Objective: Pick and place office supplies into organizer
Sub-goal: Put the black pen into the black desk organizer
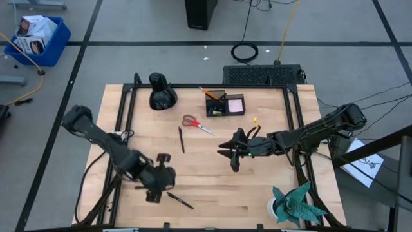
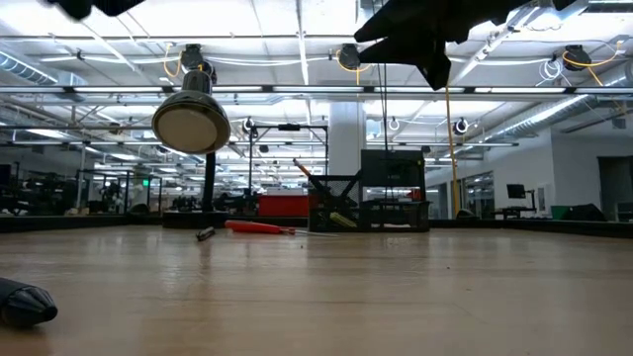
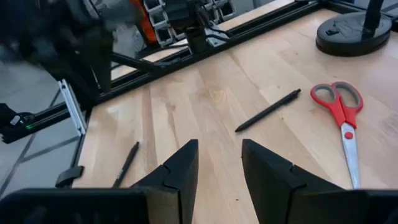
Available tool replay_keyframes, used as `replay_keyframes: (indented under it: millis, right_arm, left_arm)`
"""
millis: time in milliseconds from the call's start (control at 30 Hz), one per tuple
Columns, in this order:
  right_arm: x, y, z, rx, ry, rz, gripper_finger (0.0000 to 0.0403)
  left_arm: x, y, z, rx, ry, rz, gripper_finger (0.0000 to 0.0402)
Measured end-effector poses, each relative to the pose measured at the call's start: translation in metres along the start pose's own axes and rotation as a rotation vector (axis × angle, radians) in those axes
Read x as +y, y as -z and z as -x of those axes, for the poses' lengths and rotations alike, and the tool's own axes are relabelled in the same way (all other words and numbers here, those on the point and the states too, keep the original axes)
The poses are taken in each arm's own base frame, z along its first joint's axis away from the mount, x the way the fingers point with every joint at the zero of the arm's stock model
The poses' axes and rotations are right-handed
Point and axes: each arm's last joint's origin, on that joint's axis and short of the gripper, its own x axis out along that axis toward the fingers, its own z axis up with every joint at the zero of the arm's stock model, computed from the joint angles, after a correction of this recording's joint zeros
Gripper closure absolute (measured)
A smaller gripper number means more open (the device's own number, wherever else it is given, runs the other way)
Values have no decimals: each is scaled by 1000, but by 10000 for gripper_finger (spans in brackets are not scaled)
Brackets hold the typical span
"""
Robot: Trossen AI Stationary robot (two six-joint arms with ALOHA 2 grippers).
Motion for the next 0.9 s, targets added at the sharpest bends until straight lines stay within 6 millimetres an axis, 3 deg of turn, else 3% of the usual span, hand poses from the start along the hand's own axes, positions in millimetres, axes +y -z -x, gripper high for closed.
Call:
replay_keyframes:
  millis: [200,400,533,700,900]
  right_arm:
    - [0,0,0,-1,-2,-9,289]
    - [3,1,1,2,-11,-15,289]
    - [3,2,1,7,-12,-12,289]
    - [3,3,1,15,-8,-5,289]
    - [4,4,2,18,-12,-4,289]
  left_arm:
    - [-28,8,-58,155,-45,-101,321]
    - [-40,22,-104,300,-102,-106,321]
    - [-43,25,-118,351,-46,-114,321]
    - [-55,21,-120,295,73,-123,321]
    - [-57,21,-121,261,19,-113,321]
